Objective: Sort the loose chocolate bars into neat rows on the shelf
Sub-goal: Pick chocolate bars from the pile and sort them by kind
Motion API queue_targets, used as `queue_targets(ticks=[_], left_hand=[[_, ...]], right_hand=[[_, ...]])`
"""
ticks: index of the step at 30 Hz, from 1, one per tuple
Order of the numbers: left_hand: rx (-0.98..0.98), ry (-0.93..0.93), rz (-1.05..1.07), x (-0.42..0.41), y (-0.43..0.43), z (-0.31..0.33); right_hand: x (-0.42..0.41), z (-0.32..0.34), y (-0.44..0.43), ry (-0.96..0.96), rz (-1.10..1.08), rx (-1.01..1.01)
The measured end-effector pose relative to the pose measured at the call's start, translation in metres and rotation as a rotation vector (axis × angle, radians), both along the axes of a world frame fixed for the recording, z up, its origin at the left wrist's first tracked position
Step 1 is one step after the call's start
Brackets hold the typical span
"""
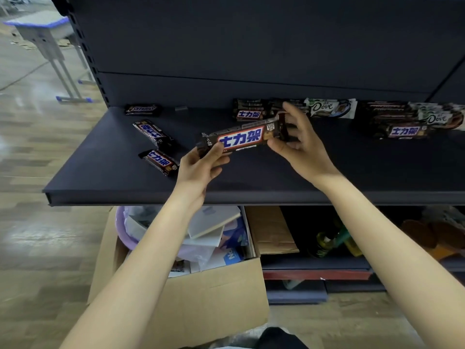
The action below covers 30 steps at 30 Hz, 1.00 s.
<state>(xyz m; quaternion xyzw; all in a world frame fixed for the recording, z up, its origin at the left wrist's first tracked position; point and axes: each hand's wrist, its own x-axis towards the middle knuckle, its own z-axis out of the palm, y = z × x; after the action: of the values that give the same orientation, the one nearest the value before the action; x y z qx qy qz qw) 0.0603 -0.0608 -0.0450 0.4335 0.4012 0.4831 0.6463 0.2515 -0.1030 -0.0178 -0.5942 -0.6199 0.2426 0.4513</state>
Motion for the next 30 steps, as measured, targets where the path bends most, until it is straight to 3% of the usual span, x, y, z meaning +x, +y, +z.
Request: queue_targets(ticks=[2,4,7,9,13,17,21,23,25,28,30], left_hand=[[0.008,0.004,0.015,0.000,-0.001,-0.001],[0.270,0.161,0.154,-0.002,-0.005,-0.005],[1.227,0.613,0.461,-0.014,-0.002,-0.025],[1.620,0.749,0.529,-0.022,0.001,-0.036],[1.834,0.782,0.550,-0.030,-0.006,-0.037],[1.877,0.787,0.508,-0.030,-0.007,-0.040],[1.816,0.731,0.546,-0.025,-0.011,-0.040],[1.653,0.662,0.462,-0.019,-0.016,-0.039],[1.184,0.457,0.337,-0.010,-0.030,-0.029],[0.229,0.018,0.207,0.011,-0.046,-0.011],[-0.092,-0.124,0.158,0.021,-0.043,-0.010]], right_hand=[[-0.001,-0.004,-0.003,0.076,-0.030,-0.029],[0.000,-0.008,-0.007,0.093,-0.040,-0.052],[0.005,-0.017,-0.013,0.083,-0.075,-0.071],[0.008,-0.024,-0.016,0.079,-0.093,-0.091],[0.009,-0.033,-0.020,0.081,-0.057,-0.137],[0.005,-0.036,-0.019,0.079,-0.029,-0.127],[0.002,-0.034,-0.018,0.072,0.009,-0.099],[0.000,-0.032,-0.018,0.084,0.031,-0.079],[-0.001,-0.030,-0.019,0.093,0.031,-0.031],[0.000,-0.027,-0.020,0.074,0.013,0.031],[0.003,-0.025,-0.021,0.074,0.021,0.008]])
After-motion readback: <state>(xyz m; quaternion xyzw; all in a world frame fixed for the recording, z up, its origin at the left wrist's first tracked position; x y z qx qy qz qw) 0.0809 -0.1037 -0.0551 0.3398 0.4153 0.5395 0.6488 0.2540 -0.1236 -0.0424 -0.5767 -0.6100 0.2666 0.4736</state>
